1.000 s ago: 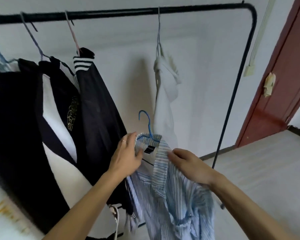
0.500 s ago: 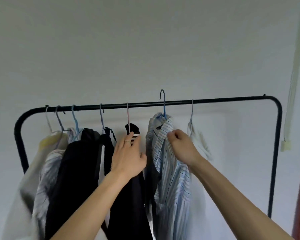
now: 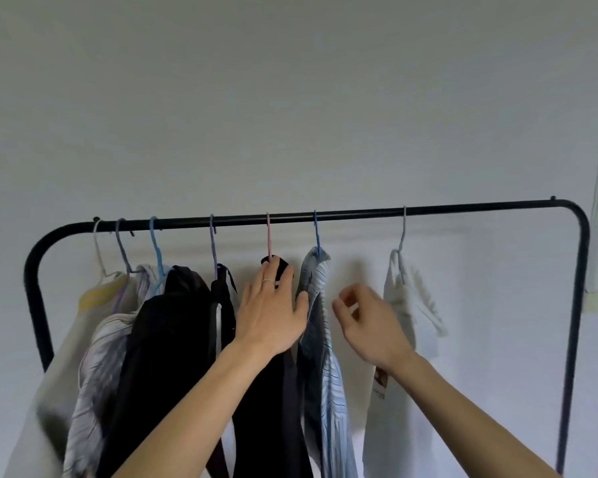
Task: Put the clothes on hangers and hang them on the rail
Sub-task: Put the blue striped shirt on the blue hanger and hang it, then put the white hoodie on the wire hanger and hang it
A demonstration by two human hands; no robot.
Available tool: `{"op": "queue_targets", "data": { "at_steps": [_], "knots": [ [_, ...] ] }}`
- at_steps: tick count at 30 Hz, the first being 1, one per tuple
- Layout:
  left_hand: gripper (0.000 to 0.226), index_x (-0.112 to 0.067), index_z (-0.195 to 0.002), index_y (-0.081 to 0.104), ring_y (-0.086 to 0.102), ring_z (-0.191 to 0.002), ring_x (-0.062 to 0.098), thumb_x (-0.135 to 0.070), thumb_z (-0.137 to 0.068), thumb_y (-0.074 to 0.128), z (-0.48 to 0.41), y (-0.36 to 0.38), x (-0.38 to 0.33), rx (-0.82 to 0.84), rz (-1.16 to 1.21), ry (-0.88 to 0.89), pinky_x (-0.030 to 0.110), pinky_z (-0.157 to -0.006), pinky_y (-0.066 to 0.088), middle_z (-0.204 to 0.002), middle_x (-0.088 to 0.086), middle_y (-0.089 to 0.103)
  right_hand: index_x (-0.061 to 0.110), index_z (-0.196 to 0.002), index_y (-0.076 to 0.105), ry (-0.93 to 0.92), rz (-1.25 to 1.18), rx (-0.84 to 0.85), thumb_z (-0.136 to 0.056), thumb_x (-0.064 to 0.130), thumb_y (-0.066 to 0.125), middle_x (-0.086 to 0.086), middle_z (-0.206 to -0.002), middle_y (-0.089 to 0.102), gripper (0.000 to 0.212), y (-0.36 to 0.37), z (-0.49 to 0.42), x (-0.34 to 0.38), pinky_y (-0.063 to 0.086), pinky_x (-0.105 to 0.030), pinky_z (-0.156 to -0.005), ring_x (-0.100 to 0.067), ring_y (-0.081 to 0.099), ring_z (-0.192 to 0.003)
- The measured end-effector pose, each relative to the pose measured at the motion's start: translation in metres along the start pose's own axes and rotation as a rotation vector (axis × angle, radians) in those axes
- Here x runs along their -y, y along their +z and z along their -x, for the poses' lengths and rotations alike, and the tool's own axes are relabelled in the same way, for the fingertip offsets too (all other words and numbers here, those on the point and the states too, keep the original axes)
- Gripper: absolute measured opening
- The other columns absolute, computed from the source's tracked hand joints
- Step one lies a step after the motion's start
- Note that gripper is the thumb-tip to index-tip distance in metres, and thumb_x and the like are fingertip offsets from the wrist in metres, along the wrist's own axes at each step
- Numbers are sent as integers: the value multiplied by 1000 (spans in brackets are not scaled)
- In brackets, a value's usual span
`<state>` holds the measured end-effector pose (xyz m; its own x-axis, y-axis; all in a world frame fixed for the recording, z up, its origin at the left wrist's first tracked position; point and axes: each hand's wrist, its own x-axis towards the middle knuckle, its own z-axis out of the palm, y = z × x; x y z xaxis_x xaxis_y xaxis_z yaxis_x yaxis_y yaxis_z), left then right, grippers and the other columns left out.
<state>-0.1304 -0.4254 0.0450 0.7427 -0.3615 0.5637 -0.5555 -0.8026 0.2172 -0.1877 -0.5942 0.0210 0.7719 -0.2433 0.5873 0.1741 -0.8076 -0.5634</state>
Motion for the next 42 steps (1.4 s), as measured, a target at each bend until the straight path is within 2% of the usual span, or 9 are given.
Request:
{"op": "queue_targets", "data": {
  "at_steps": [5,10,13,17,23,29,33,37,42],
  "knots": [
    [64,-38,-154,9,-8,-150,21,-58,-96,27,-21,9,-27,31,-28,91,49,-121,2,-165,-1,-2,12,-115,57,-46,349,-418,-83,33,65,-5,-115,57,39,-32,10,-33,49,-37,-78,-27,52,-104],
    [52,-50,-143,32,-5,-149,29,-47,-92,37,-36,23,-38,102,-160,68,62,-114,-8,-163,2,13,18,-116,51,414,405,-99,-89,44,50,-5,-108,46,37,-53,2,-67,47,-37,-72,-28,49,-97],
    [48,-49,-137,41,6,-148,28,-44,-89,36,-39,26,-37,78,-203,35,66,-110,-13,-154,1,35,23,-108,50,468,405,-40,-91,47,41,-4,-101,48,30,-63,-3,-83,51,-39,-72,-30,56,-80],
    [44,-46,-131,45,23,-142,24,-40,-87,38,-40,26,-39,90,-188,37,68,-108,-8,-139,-3,53,21,-108,47,502,419,-60,-93,44,37,-4,-101,48,29,-74,-9,-94,45,-37,-70,-31,54,-82],
    [39,-31,-125,50,37,-132,17,-28,-87,38,-39,28,-41,37,-171,25,66,-111,-4,-113,-7,66,21,-71,42,386,414,-233,-93,56,41,1,-75,55,41,-78,-13,-98,39,-30,-55,-25,56,-70],
    [40,-20,-124,51,35,-134,19,-34,-88,38,-37,32,-34,-1,-253,22,63,-112,0,-126,0,60,18,-72,49,239,416,-384,-93,51,47,4,-73,54,39,-111,-6,-97,36,-30,-53,-19,53,-65],
    [47,-21,-128,52,16,-144,28,-42,-86,46,-28,36,-40,-11,-347,53,66,-109,2,-156,13,28,29,-64,41,117,407,-315,-92,51,52,7,-70,49,37,-131,31,-108,34,-28,-52,-14,50,-62],
    [53,-13,-122,64,21,-146,33,-37,-75,65,-4,52,-72,-241,-292,352,71,-105,5,-156,18,32,31,-68,43,15,416,-245,-88,54,48,10,-72,47,31,-138,104,-137,34,-23,-48,-11,48,-59],
    [64,-29,-145,37,25,-146,20,-61,-90,37,43,81,-144,83,5,533,54,-116,-1,-149,-2,45,18,-77,58,-19,434,-293,-87,39,53,12,-85,53,24,-151,204,-171,46,-30,-45,-11,53,-63]
  ]
}}
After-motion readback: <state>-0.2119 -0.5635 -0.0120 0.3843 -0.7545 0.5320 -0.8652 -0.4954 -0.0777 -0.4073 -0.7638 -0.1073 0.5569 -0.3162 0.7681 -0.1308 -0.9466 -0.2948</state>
